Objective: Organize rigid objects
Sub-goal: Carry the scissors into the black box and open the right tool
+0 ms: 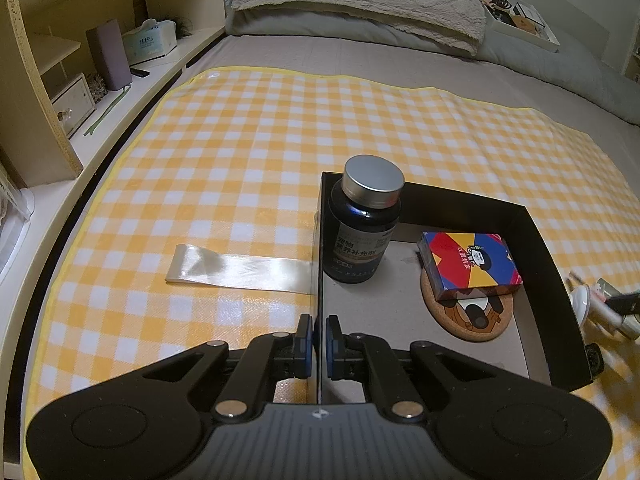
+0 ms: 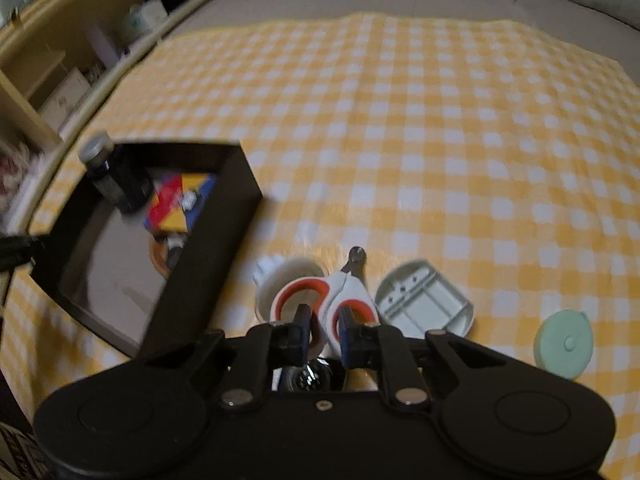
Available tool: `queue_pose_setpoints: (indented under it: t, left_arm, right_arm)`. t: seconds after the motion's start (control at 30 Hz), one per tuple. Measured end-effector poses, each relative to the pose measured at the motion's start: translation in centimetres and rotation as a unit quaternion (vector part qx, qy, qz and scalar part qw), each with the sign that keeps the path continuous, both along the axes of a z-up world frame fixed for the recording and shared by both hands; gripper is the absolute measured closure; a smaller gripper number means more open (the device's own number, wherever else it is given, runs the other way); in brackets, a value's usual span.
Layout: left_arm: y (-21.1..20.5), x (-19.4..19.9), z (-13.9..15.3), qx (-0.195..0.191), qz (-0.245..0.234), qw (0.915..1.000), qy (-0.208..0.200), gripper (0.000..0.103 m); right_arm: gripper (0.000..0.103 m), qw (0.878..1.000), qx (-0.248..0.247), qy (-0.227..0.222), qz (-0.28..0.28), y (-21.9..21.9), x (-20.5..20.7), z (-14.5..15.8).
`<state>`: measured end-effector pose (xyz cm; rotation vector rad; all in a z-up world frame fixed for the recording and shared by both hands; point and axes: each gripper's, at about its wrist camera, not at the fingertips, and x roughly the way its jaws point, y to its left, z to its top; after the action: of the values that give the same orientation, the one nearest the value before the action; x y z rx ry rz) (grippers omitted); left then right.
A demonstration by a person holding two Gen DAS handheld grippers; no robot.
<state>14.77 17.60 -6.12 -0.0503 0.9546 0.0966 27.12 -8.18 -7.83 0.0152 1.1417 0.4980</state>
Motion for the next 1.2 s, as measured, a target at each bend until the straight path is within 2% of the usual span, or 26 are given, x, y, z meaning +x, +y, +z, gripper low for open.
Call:
queue_pose_setpoints:
  t: [0.37, 0.57, 0.7, 0.93, 1.2]
  left_arm:
    - [-0.1, 0.1, 0.0, -0.001, 0.0, 1.0, 0.0, 0.096]
    - [-0.1, 0.0, -0.1, 0.0, -0.001, 1.0, 0.0, 0.096]
    - [-0.1, 0.1, -0.1, 0.0, -0.001, 1.0, 0.0, 0.096]
    - [0.0, 0.0, -0.2, -0.004, 0.0, 1.0, -0.002, 0.096]
    - [0.3, -0.1, 0.0, -0.01, -0.001, 0.9999, -0.002, 0.096]
  right_arm:
    - [0.088, 0.997, 0.063, -0.045, -0.028, -0.1, 0.4, 4.1]
    - [0.088, 0.991, 0.115, -0.068, -0.004, 1.6, 0.1, 6.2]
    - [0.088, 0.989, 0.136, -0.057, 0.029, 4.2, -0.6, 6.6]
    - [0.088, 0.986, 0.148, -0.019, 0.076, 10.2, -1.6, 5.4]
    - [0.088, 0.987, 0.145, 0.017, 0.067, 14.3, -0.8, 2.8]
